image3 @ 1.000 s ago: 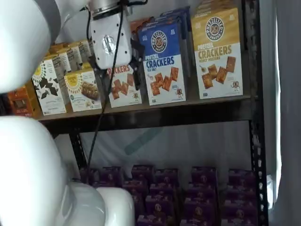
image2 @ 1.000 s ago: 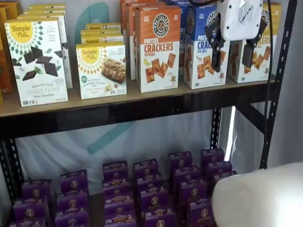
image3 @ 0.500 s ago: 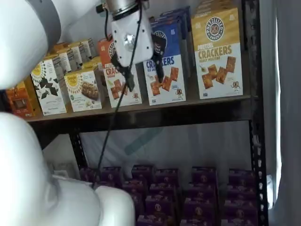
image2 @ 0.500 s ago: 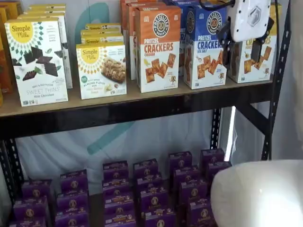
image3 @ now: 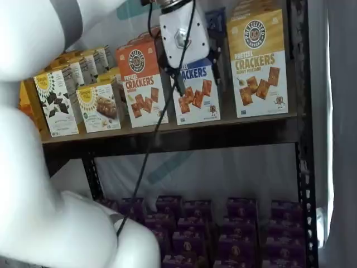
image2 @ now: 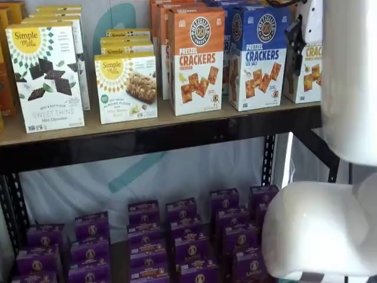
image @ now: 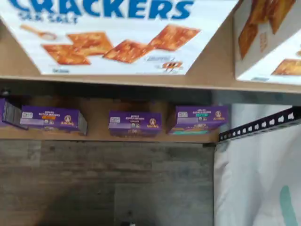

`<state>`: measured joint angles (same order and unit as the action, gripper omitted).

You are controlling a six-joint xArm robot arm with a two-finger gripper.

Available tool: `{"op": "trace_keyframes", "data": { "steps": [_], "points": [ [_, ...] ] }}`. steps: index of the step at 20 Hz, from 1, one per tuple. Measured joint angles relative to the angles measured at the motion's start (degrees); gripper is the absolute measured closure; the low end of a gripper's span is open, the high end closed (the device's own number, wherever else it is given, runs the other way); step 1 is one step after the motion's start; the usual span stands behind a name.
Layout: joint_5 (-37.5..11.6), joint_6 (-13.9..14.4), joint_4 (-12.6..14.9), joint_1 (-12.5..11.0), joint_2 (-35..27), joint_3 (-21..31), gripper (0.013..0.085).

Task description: Retrieve the yellow and white box located on the top shelf, the sixth one from the left

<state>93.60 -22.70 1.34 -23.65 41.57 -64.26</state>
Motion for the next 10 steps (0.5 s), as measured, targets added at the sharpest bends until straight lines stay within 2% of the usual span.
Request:
{"op": "trace_keyframes", "data": {
  "steps": [10],
  "points": [
    [-2.11, -5.88, -2.91, -6.25, -5.63, -4.30, 0.0130]
  ]
}}
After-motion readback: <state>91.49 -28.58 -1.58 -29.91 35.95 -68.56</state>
